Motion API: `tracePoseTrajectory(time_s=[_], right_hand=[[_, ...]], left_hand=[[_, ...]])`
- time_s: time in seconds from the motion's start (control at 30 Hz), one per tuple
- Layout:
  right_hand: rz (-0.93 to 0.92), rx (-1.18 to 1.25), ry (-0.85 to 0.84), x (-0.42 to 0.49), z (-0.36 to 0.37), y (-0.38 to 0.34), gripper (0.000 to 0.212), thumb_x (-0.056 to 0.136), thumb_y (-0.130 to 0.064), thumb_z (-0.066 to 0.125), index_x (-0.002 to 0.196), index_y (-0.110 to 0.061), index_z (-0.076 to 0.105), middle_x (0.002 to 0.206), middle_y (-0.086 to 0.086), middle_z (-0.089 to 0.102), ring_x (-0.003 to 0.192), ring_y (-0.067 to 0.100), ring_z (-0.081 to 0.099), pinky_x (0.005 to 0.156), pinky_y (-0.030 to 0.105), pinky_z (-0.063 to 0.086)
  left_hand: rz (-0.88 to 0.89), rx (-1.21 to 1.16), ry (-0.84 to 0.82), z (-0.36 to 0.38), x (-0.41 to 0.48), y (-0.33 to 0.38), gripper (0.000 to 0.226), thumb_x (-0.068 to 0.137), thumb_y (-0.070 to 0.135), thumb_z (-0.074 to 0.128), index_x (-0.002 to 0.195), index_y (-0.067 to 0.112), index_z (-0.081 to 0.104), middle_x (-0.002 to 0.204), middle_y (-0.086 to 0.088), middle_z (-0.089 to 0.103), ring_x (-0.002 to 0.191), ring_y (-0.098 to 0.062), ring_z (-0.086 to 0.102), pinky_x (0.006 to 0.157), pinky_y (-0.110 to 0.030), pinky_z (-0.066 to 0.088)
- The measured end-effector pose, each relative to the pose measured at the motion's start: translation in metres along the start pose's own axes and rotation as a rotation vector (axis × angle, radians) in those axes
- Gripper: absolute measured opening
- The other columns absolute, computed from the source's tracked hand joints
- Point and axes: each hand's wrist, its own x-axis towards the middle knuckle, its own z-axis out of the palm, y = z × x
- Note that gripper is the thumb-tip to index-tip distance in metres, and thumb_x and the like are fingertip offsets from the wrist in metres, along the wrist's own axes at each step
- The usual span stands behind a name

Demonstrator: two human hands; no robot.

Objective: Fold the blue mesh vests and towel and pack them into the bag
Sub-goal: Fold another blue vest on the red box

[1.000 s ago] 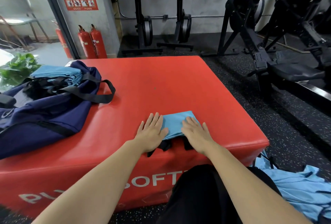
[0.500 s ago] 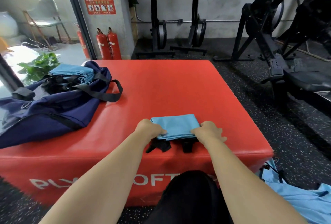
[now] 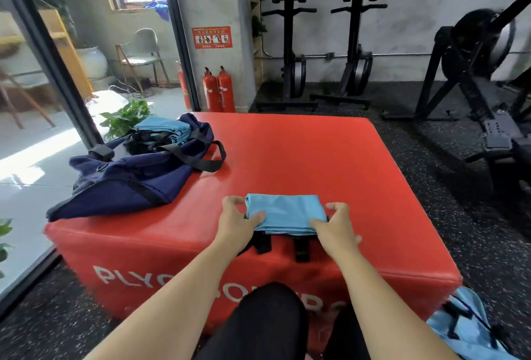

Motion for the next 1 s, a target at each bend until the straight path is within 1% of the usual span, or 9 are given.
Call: tracePoseTrajectory(time_s=[0.1,0.23,0.37,0.5,0.53,0.63,0.73,0.87,1.0], right_hand=[[-0.112,0.000,-0.081,-0.006,0.004,-0.014,0.037,0.088,-0.022,0.060,0.117,-0.027,0.037,0.108,-0.004,0.052,0.103,0.019,0.048,0.093,0.039,0.021],[-0.229,-0.070,-0.147,-0.009,0.016,-0.043,0.020,0.090,-0.025,0.058,0.103,-0.033,0.047,0.107,-0.015,0.053,0.114,0.019,0.048,0.085,0.035,0.017],[-0.305,-0.115,-0.160,-0.014,0.035,-0.079,0.010,0.090,-0.030,0.058,0.092,-0.039,0.056,0.100,-0.018,0.057,0.117,0.018,0.048,0.093,0.038,0.023],[-0.364,-0.163,-0.240,-0.017,0.066,-0.115,0.023,0.092,-0.030,0.055,0.083,-0.051,0.055,0.104,-0.018,0.058,0.122,0.016,0.047,0.100,0.038,0.026],[-0.376,-0.164,-0.265,-0.016,0.076,-0.123,0.025,0.092,-0.030,0.056,0.080,-0.052,0.055,0.105,-0.018,0.059,0.121,0.016,0.048,0.103,0.039,0.028],[-0.401,-0.137,-0.345,-0.011,0.112,-0.150,0.020,0.082,-0.042,0.057,0.079,-0.062,0.060,0.108,-0.017,0.063,0.119,0.019,0.051,0.107,0.048,0.033],[-0.444,-0.095,-0.407,0.008,0.156,-0.175,0.035,0.060,-0.060,0.046,0.089,-0.080,0.048,0.112,-0.015,0.064,0.121,0.020,0.052,0.107,0.050,0.035],[-0.418,-0.097,-0.369,0.001,0.186,-0.232,0.027,0.088,-0.038,0.058,0.111,-0.051,0.062,0.118,-0.014,0.062,0.123,0.013,0.047,0.103,0.039,0.026],[-0.437,-0.121,-0.334,0.022,0.218,-0.261,0.024,0.092,-0.035,0.059,0.112,-0.049,0.060,0.107,-0.018,0.061,0.120,0.012,0.048,0.099,0.037,0.024]], left_hand=[[0.071,0.035,0.025,-0.025,-0.007,0.003,0.037,0.089,0.017,0.069,0.110,0.023,0.039,0.076,-0.006,0.053,0.058,-0.013,0.046,0.048,-0.022,0.035],[0.178,0.147,-0.023,-0.066,-0.008,0.012,0.011,0.093,0.007,0.058,0.097,0.017,0.060,0.057,0.010,0.040,0.048,-0.006,0.033,0.052,-0.022,0.031],[0.127,0.098,-0.074,-0.111,-0.002,0.021,0.028,0.092,-0.003,0.052,0.103,0.010,0.074,0.086,0.008,0.063,0.068,0.000,0.050,0.059,-0.005,0.038],[0.012,-0.016,-0.108,-0.159,0.017,0.013,0.035,0.086,-0.006,0.057,0.108,0.018,0.071,0.083,0.002,0.060,0.058,-0.004,0.047,0.050,-0.009,0.038],[0.002,-0.019,-0.119,-0.172,0.024,0.009,0.037,0.085,-0.006,0.058,0.106,0.020,0.071,0.089,-0.001,0.063,0.060,-0.006,0.050,0.053,-0.012,0.041],[0.017,-0.026,-0.106,-0.211,0.054,-0.002,0.038,0.083,-0.007,0.060,0.102,0.024,0.071,0.110,-0.006,0.068,0.084,-0.015,0.061,0.081,-0.020,0.048],[0.050,-0.003,-0.059,-0.251,0.089,-0.009,0.038,0.084,-0.005,0.062,0.098,0.029,0.071,0.111,-0.010,0.069,0.087,-0.017,0.061,0.086,-0.023,0.048],[0.082,0.017,-0.025,-0.295,0.140,-0.018,0.042,0.084,-0.006,0.060,0.096,0.033,0.071,0.100,-0.011,0.069,0.078,-0.018,0.057,0.077,-0.025,0.047],[0.078,0.043,-0.047,-0.322,0.187,-0.025,0.042,0.087,-0.004,0.059,0.097,0.035,0.070,0.076,-0.005,0.056,0.067,-0.021,0.044,0.065,-0.025,0.041]])
